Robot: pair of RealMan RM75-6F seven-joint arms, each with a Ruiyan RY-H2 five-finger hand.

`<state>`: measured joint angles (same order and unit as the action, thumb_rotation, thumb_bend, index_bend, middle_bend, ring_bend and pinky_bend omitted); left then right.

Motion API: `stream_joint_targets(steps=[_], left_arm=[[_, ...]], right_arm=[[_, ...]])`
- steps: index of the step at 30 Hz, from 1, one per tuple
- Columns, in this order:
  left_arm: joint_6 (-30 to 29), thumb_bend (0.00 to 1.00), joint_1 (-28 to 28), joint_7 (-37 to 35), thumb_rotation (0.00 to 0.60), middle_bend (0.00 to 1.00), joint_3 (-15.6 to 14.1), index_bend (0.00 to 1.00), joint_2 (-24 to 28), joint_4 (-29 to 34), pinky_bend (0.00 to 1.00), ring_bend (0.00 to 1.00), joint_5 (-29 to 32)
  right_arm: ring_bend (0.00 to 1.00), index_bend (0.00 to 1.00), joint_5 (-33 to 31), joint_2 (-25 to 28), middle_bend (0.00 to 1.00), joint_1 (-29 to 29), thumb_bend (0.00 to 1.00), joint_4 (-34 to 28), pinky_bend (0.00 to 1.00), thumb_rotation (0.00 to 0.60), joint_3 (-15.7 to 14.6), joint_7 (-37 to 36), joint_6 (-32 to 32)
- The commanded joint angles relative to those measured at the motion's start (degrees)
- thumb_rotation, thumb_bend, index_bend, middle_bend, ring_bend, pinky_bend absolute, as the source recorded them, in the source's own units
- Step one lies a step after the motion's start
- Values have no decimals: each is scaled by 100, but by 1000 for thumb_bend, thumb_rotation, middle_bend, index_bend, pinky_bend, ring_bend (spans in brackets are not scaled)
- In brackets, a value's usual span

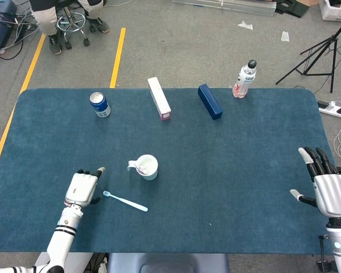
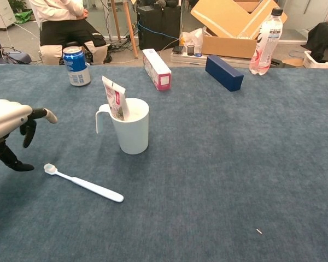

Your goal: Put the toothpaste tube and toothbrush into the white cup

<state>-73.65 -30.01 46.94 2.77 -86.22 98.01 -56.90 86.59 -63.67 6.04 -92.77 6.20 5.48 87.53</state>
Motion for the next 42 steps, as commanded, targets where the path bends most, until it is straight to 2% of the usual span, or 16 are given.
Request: stream_joint_targets(steps=[1,7,13,29,34,42], left_arm=[[318,0,-77,-195,600,995,-55,333,182,128,666,791,-67],[1136,0,-272,-1008,600,1000,-147,505,515,113,874,972,-475],[1268,0,-301,-1618,600,1000,-149,584,462,-113,942,1000,-962],[2178,2,-715,-1876,600,1000,-169,570,435,-185,938,1000,-754],[2236,185,-794,-1877,600,1000,-161,503,416,-138,938,1000,-703],[2099,245,-773,-1987,600,1000,-189,475,387,-56,938,1000,-813]], right_arm=[[33,23,-5,0,112,1,0,2,346,600,1,-1,-4],[33,23,-21,2,112,11,0,3,346,600,3,-3,-33],[33,23,-50,16,112,16,0,10,346,600,15,-43,-51],[33,23,-71,39,112,20,0,9,346,600,26,-88,-61],[33,23,-72,45,112,20,0,6,346,600,24,-101,-65],[33,23,-74,36,112,25,0,2,346,600,19,-88,-77]])
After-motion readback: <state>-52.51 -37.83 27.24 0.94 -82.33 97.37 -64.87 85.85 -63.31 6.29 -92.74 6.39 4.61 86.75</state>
